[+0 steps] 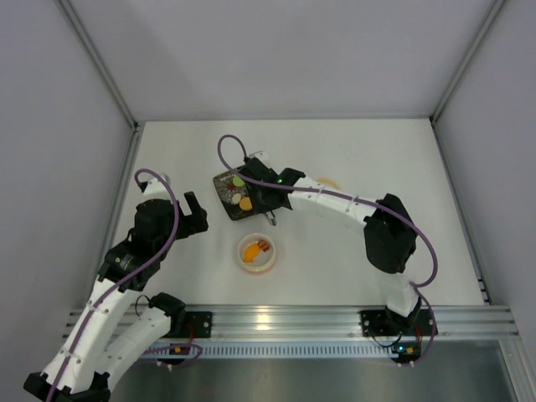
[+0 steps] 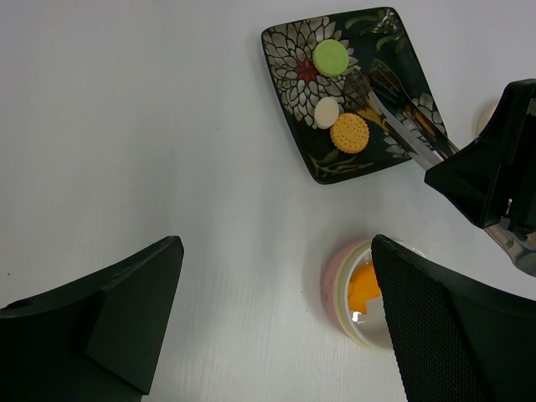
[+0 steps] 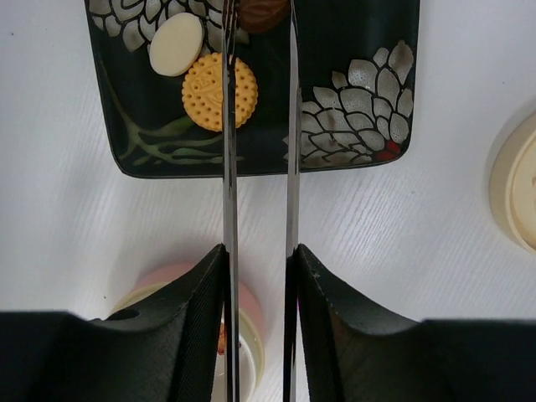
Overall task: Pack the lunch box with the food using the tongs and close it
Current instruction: Pick up the fake food from the plate.
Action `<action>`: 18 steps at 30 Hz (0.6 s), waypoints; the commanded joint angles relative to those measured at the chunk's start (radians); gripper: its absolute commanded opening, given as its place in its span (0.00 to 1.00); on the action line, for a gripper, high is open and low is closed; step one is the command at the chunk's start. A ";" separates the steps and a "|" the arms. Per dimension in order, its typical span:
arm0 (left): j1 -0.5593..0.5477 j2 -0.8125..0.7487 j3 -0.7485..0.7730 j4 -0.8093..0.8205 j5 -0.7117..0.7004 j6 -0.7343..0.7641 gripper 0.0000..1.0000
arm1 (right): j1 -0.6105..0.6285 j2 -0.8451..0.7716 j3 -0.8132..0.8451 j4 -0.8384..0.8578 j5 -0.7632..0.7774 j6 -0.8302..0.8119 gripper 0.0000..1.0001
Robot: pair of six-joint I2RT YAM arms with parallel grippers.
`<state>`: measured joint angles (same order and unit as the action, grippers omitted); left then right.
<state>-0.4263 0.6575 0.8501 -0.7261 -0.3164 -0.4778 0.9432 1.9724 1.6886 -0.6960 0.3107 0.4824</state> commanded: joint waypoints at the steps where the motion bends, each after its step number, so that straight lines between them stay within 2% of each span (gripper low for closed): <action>1: -0.003 0.004 -0.003 0.007 -0.018 -0.008 0.99 | -0.015 -0.010 -0.001 0.035 -0.004 0.005 0.34; 9: -0.003 0.002 -0.003 0.007 -0.018 -0.008 0.99 | -0.023 -0.058 -0.001 0.015 0.022 -0.004 0.26; 18: -0.003 -0.001 -0.005 0.007 -0.018 -0.008 0.99 | -0.030 -0.158 -0.020 -0.003 0.053 -0.010 0.25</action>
<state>-0.4263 0.6575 0.8501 -0.7261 -0.3164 -0.4778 0.9264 1.9236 1.6752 -0.7052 0.3256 0.4808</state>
